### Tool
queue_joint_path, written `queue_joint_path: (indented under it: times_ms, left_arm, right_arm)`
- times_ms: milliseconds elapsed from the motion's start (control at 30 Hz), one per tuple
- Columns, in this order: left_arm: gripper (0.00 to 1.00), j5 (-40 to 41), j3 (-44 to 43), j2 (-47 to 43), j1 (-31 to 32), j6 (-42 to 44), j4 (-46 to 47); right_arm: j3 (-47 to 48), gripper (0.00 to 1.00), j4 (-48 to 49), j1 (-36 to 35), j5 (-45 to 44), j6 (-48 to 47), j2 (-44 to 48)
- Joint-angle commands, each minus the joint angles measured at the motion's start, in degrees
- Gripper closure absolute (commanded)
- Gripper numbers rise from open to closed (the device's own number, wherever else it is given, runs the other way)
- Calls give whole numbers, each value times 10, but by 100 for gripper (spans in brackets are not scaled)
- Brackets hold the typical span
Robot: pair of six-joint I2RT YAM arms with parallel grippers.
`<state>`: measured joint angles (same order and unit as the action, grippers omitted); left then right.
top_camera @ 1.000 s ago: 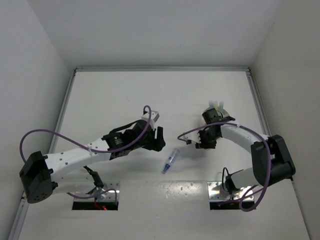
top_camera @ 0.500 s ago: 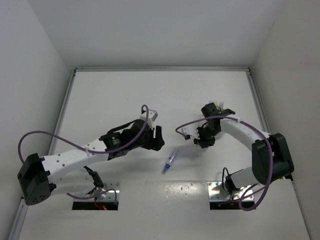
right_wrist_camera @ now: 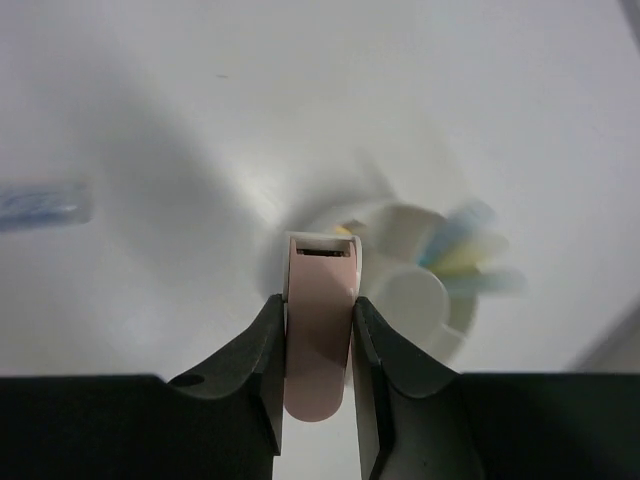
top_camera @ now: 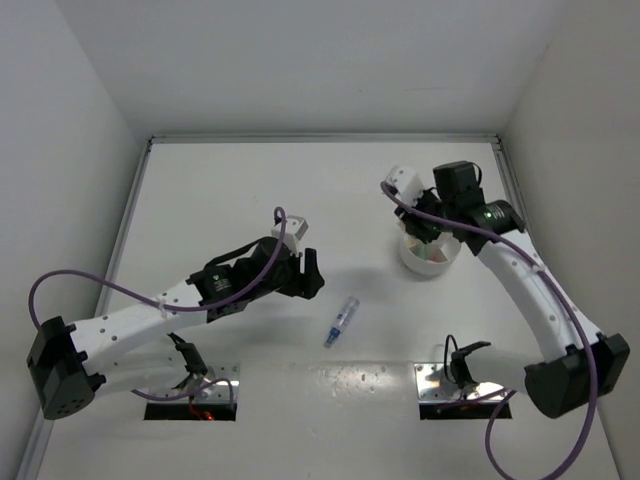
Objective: Sort the stationery into containers
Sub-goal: Place the stapler in the storage box.
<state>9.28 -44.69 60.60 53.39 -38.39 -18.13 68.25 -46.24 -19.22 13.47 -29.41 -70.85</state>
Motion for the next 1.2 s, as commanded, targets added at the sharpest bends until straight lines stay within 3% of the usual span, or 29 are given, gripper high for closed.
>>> queue_joint_path:
  times_ms: [0,100,267,567,1167]
  left_arm:
    - [29,6,5,-18,-6,10,-2]
    - [29,6,5,-18,-6,15,-2]
    - [29,-5,5,-18,-6,15,4]
    - [29,-15,16,-29,-6,20,20]
    - [29,-21,21,-34,-6,20,25]
  right_arm:
    - [-24,100,119,5,-247,188,58]
    - [-6,100,86,5,-372,284,54]
    - [-21,100,23,17,-393,390,54]
    - [-81,100,23,42,-479,542,75]
    - [-101,100,96,126,-376,567,-21]
